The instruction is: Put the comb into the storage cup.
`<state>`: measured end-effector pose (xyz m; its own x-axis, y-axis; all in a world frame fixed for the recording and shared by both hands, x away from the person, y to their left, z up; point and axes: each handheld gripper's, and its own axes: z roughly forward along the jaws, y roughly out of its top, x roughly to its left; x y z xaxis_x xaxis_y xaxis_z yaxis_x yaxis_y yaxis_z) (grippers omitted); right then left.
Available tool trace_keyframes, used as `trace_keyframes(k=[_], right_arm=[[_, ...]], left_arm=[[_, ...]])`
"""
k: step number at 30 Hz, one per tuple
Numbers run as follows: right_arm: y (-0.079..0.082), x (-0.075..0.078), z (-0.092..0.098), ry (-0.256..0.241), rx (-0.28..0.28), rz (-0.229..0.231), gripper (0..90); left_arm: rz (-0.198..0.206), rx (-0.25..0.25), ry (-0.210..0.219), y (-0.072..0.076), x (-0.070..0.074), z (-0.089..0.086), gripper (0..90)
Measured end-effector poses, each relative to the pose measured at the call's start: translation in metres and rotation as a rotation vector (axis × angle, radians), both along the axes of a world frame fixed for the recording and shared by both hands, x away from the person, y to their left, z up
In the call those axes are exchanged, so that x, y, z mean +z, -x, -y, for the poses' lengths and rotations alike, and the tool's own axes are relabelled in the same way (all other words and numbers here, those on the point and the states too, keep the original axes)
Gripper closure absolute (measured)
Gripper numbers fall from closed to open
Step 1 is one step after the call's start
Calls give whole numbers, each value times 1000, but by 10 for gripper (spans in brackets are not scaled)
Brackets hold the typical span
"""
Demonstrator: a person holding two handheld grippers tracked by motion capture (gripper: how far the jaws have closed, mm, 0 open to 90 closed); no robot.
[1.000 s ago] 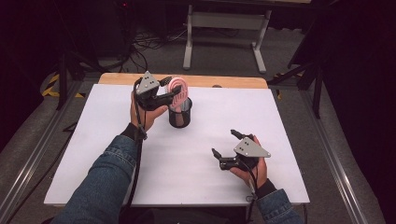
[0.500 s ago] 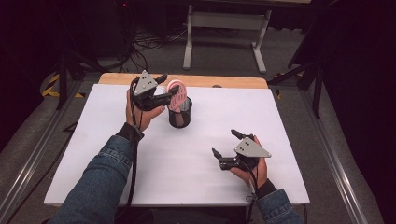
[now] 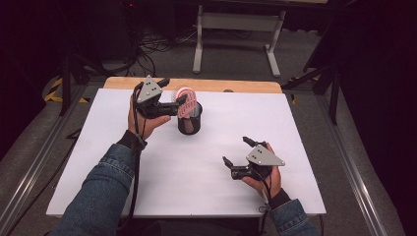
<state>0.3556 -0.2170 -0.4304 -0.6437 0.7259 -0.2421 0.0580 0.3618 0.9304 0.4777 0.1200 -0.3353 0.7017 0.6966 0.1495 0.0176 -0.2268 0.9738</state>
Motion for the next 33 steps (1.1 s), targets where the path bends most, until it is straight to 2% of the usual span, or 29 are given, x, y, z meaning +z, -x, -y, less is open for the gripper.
trace_keyframes(k=[7,9,11,15,22,26,33], right_arm=[[0,0,1,-6,1,0,78],[0,1,1,-5,0,3,78],[0,1,0,-3,-1,4,77],[0,1,1,-5,-3,2,77],[1,1,1,-1,-3,7,77],[0,1,1,-2,-3,3,68],[0,1,1,0,-3,6,62]], left_arm=[[0,-11,-30,2,-3,-4,109],[0,-15,-26,4,-3,-6,96],[13,-12,-36,5,-3,-8,81],[36,-19,-65,11,-3,-11,73],[31,-40,-82,17,-8,-15,48],[24,-59,-72,18,-11,-17,36],[31,-69,-98,23,-14,-19,36]])
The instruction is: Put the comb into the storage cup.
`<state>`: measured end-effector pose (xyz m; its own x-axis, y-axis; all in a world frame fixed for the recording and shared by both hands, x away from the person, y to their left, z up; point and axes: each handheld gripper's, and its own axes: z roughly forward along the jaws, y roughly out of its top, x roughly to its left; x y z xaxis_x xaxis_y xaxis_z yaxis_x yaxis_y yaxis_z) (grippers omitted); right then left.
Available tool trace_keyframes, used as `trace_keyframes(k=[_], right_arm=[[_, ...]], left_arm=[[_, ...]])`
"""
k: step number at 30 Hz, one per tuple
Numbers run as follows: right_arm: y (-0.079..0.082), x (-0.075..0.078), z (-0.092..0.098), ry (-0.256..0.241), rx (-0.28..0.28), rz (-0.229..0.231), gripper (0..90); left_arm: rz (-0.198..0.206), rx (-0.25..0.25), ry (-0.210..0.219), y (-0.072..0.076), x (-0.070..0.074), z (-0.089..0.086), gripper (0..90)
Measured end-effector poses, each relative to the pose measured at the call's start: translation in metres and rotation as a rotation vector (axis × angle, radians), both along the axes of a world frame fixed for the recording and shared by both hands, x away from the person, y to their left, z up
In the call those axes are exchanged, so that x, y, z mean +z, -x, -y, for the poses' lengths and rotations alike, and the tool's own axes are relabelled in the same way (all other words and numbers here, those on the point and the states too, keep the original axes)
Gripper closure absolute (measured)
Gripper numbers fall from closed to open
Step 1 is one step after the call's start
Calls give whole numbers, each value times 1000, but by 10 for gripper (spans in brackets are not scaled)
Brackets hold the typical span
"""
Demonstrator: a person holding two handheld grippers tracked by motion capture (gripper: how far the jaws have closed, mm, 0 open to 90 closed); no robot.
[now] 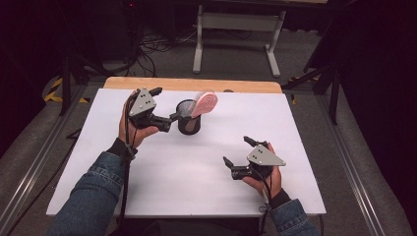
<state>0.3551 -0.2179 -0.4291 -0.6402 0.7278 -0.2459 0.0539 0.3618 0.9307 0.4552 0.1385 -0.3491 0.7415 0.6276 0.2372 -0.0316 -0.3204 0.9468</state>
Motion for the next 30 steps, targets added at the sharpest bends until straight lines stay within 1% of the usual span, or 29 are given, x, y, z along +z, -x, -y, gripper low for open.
trace_keyframes(k=[1,7,8,11,14,16,17,22,26,30], right_arm=[[0,0,0,1,-1,1,62],[0,0,0,1,-5,4,62],[0,0,0,0,-4,2,61],[0,0,0,0,-4,1,62],[0,0,0,1,-6,2,62],[1,1,0,-2,-8,7,62],[2,2,0,0,-9,13,62],[3,3,0,4,-7,17,62],[3,3,1,4,-8,23,62],[4,4,1,6,-9,25,62]], left_arm=[[-2,-2,5,1,-1,0,36],[3,0,-10,4,-3,-2,39],[4,0,-18,5,-3,-2,39],[17,3,-29,8,-4,-3,42],[22,-5,-25,10,-4,-3,44],[28,-12,-37,13,-4,-3,47],[26,-15,-35,14,-4,-3,48],[36,-28,-60,21,-5,-4,49],[35,-30,-57,25,-7,-6,52],[38,-34,-69,28,-9,-8,52]])
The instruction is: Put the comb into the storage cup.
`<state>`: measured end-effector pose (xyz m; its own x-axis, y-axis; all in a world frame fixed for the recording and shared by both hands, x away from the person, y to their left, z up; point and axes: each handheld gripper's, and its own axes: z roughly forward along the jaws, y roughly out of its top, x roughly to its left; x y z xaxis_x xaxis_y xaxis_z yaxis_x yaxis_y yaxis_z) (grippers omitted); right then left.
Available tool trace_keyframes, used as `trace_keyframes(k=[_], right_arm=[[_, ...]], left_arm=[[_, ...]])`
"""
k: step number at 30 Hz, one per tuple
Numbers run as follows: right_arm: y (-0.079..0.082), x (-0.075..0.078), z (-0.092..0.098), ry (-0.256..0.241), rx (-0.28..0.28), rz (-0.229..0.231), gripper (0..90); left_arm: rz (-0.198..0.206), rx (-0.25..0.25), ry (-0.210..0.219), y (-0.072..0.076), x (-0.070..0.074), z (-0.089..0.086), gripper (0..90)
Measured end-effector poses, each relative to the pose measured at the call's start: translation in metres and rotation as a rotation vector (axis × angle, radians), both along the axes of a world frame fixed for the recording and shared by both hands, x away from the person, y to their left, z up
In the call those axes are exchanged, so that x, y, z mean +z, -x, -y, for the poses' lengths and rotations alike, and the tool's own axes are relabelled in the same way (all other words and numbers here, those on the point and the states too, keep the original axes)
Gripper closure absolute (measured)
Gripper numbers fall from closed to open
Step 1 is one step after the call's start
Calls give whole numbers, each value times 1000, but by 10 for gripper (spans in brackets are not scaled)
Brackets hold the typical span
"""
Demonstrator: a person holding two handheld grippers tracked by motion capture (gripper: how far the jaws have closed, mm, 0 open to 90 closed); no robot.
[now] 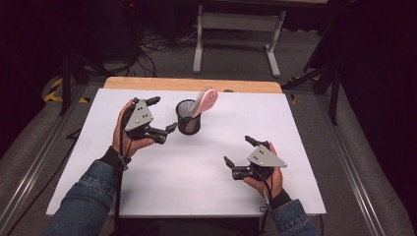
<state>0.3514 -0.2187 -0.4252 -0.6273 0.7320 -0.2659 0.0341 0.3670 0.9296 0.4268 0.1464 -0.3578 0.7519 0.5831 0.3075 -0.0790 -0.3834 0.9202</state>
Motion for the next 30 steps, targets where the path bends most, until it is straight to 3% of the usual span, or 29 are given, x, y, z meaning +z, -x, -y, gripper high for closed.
trace_keyframes(k=[30], right_arm=[[2,2,1,3,-2,14,62]], left_arm=[[21,-32,7,28,-14,-7,58]])
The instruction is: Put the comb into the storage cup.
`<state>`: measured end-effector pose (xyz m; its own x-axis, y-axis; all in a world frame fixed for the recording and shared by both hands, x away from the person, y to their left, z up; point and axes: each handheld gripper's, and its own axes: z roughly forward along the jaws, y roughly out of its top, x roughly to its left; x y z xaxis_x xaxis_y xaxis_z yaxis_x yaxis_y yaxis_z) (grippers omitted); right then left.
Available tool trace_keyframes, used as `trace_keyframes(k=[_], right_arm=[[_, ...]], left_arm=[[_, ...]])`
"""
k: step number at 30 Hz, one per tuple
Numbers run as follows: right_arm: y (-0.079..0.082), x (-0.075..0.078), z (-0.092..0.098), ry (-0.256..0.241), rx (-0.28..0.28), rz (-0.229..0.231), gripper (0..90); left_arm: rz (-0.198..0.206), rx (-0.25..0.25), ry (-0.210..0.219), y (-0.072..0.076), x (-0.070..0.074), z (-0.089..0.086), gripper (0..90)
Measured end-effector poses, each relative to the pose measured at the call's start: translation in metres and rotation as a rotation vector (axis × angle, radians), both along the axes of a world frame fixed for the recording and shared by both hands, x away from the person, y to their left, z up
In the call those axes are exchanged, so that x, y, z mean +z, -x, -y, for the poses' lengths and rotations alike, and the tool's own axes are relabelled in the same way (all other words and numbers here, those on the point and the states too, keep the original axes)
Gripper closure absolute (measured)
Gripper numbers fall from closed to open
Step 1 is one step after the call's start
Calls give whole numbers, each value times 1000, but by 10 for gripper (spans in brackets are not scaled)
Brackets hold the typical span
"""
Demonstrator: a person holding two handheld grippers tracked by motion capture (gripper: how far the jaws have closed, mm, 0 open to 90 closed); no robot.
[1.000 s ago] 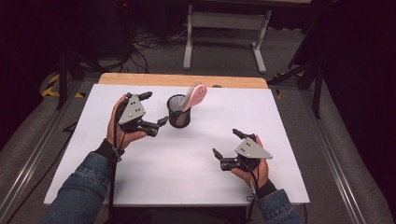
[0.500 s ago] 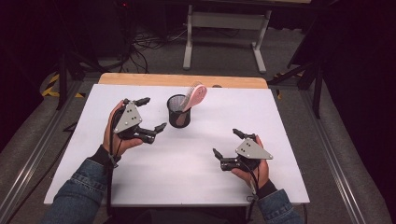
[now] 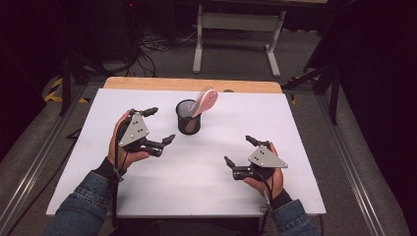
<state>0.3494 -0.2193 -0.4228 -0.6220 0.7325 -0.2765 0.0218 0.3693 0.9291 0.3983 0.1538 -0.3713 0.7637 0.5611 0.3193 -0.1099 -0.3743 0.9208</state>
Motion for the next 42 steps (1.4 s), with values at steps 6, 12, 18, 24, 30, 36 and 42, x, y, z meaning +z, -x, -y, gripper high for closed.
trace_keyframes(k=[6,12,18,24,30,36,42], right_arm=[[1,1,1,0,-4,5,62],[2,2,1,3,-7,10,62],[3,3,1,6,-8,14,62],[3,3,1,12,-13,14,62],[5,3,1,13,-14,18,62],[6,4,1,17,-17,22,62],[7,4,1,25,-21,27,62]], left_arm=[[-9,-1,-6,8,-6,-3,59],[-7,-1,-20,17,-14,-6,65],[-2,-2,-31,25,-21,-11,68],[12,17,-45,34,-26,-15,70],[8,13,-54,40,-32,-23,67],[-14,31,-65,42,-44,-33,68],[-30,52,-71,45,-51,-40,69]])
